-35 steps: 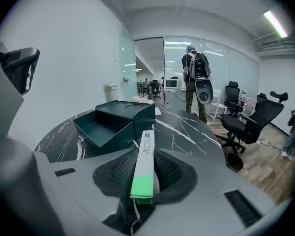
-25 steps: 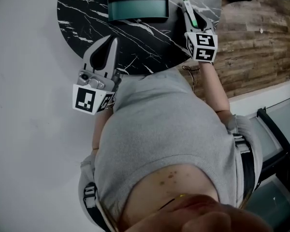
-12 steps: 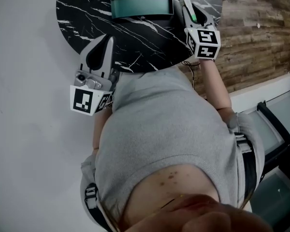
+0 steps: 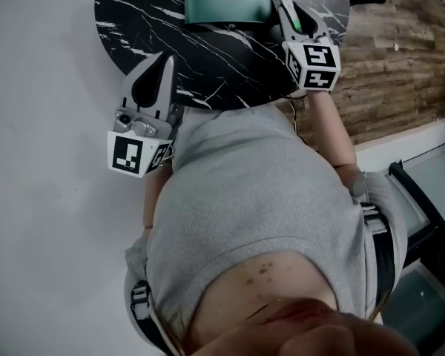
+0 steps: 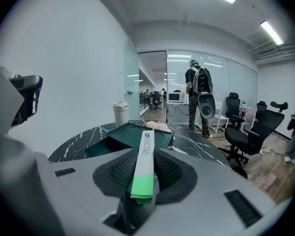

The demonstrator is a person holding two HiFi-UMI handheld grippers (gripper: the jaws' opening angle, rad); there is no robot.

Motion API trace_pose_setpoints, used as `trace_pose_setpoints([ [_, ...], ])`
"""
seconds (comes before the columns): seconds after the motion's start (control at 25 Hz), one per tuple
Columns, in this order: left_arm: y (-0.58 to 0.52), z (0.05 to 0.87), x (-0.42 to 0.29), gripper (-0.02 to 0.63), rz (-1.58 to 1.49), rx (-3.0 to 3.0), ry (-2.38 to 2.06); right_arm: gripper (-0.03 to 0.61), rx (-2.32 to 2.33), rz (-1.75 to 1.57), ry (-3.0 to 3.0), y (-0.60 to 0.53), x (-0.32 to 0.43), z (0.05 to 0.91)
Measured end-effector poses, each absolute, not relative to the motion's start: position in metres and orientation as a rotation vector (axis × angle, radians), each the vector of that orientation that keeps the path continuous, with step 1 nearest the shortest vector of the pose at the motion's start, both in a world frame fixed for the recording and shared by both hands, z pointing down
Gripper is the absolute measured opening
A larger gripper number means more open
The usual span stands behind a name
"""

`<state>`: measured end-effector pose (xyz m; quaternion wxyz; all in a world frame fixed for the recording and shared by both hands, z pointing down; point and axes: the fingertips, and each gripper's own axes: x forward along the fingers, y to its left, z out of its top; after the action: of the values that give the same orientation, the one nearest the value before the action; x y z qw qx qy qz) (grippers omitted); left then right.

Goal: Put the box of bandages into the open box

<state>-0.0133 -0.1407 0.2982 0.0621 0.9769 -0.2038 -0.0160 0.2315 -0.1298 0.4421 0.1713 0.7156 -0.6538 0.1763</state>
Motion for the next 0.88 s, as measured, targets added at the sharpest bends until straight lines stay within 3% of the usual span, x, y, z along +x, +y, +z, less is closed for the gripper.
trace_pose_setpoints([
  [0.88,-0.135,0.308,-0.077,0.012,-0.063,2.871,-0.901,0.149,1.742,0.392,-2.104,-0.189,0.145,0.44],
])
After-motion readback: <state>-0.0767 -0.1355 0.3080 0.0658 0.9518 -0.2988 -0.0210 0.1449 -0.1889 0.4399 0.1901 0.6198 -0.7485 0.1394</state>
